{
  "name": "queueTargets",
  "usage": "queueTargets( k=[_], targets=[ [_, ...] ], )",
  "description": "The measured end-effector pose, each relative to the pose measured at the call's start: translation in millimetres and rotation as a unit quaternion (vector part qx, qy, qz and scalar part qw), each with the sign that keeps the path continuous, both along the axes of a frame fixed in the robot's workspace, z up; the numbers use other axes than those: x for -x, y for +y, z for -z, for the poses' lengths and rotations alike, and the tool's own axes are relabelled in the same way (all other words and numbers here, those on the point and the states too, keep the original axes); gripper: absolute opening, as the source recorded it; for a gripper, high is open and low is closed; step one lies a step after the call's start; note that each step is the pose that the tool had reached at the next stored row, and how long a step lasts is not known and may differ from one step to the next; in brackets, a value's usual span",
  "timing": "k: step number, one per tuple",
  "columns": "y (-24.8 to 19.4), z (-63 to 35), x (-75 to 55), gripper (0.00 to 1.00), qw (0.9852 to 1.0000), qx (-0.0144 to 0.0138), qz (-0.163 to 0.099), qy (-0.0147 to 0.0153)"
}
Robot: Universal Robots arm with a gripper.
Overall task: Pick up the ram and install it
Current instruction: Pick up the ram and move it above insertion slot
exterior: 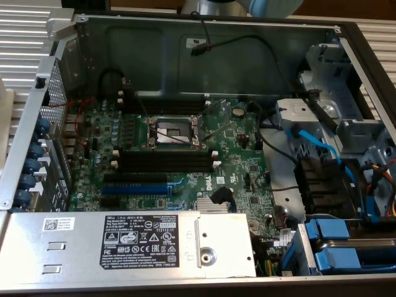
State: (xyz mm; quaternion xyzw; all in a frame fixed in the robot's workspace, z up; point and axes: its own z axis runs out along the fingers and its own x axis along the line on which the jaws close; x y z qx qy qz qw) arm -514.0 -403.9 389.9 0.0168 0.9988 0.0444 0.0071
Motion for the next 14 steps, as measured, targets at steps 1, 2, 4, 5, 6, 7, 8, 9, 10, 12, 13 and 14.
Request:
queueTargets(
  k=[1, 2, 4, 5, 6, 7, 8, 9, 10, 12, 13, 14],
  targets=[
    [-0.2, 0.7, 0.0, 0.33, 1.0000, -0.0005, -0.003, 0.0001],
    [-0.7, 1.6, 0.0, 0.33, 1.0000, -0.0013, -0.006, 0.0001],
    [-4.0, 4.3, -0.1, 0.33, 1.0000, -0.0035, -0.007, 0.0002],
    [-6.1, 5.7, -0.6, 0.33, 1.0000, -0.0046, -0.007, 0.0004],
    [-8.0, 7.6, -1.3, 0.33, 1.0000, -0.0054, -0.007, 0.0003],
    [-9.3, 9.3, -2.0, 0.33, 1.0000, -0.0056, -0.007, 0.0004],
    [-10.5, 11.1, -2.7, 0.33, 1.0000, -0.0057, -0.007, 0.0004],
    [-11.4, 12.9, -3.5, 0.33, 1.0000, -0.0057, -0.007, 0.0005],
    [-11.9, 14.7, -4.4, 0.33, 1.0000, -0.0057, -0.007, 0.0008],
    [-12.0, 17.8, -4.9, 0.33, 0.9999, -0.0057, -0.015, 0.0019],
    [-12.0, 18.7, -4.9, 0.33, 0.9997, -0.0058, -0.024, 0.0020],
    [-12.1, 19.2, -4.9, 0.33, 0.9994, -0.0061, -0.033, 0.0021]
  ],
)
